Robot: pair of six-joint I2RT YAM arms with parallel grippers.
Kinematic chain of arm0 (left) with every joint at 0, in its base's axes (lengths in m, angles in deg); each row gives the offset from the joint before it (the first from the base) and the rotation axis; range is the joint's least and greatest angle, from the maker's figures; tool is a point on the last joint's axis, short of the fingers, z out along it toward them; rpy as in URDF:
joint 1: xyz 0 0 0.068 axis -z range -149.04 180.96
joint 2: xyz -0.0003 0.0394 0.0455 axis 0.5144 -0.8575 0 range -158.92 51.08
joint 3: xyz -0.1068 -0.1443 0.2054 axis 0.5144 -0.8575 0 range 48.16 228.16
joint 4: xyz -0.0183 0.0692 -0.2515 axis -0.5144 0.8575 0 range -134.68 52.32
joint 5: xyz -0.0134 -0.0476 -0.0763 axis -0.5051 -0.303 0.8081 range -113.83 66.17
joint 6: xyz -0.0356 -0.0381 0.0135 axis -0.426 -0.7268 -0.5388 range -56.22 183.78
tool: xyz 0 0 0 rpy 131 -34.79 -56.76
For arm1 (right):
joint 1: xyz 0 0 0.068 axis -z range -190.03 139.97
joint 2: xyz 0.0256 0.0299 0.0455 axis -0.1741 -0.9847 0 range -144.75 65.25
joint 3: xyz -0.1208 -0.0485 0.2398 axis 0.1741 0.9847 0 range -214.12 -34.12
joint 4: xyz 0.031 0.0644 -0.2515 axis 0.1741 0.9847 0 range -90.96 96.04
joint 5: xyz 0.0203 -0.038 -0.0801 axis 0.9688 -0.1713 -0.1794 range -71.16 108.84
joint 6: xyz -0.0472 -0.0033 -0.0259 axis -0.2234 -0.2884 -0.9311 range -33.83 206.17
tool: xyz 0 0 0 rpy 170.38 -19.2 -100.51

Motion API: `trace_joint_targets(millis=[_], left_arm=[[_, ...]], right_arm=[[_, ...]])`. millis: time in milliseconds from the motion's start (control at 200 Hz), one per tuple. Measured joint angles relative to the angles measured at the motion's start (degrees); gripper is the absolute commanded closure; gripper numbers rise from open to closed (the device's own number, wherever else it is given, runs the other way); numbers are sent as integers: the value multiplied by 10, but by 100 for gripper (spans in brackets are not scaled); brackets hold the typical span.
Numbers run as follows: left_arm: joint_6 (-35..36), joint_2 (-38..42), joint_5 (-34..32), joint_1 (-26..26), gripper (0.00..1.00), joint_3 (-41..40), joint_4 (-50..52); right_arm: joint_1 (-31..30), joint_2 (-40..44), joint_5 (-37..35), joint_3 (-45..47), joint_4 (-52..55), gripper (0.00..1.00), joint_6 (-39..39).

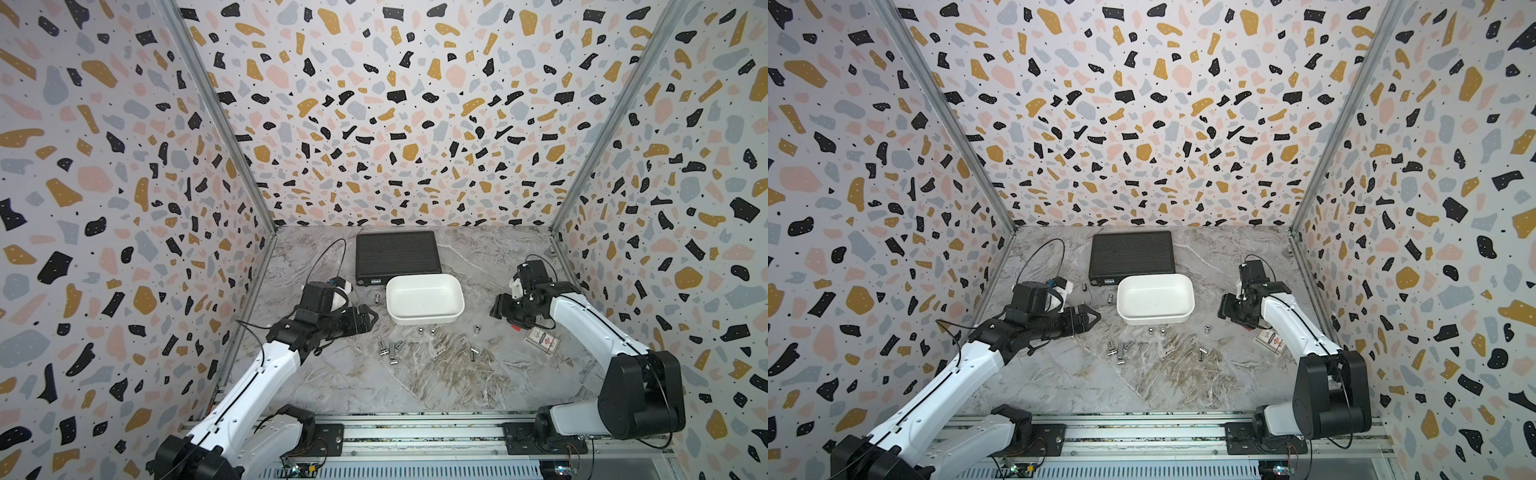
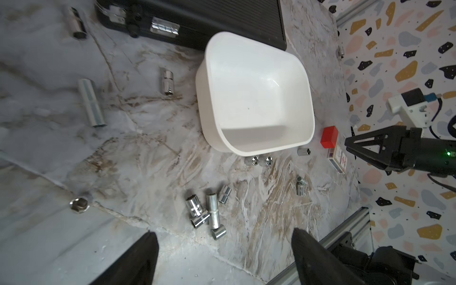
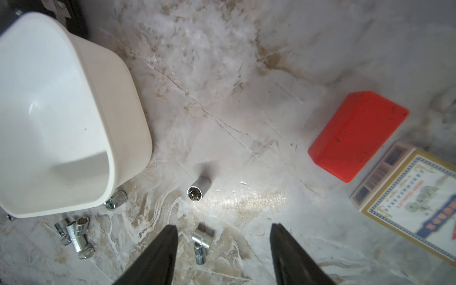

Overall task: Put the socket on the desktop into the storage box
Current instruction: Pick up the socket head at the center of the board.

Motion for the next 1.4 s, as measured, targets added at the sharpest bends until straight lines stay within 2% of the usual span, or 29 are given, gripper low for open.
trace_joint_targets(millis=[255, 516, 1026, 1402], left_arm=[[-15, -6, -4, 71, 12, -6, -17], [-17, -25, -20, 109, 12, -6, -21], [-22, -31, -24, 121, 12, -9, -40], [-29, -31, -24, 122, 13, -19, -50]], right_arm=[[-36, -64, -4, -21, 13, 43, -2], [-71, -117, -15, -49, 19, 46, 1], [-106, -191, -34, -73, 21, 55, 9], [-115, -207, -37, -76, 20, 77, 16]])
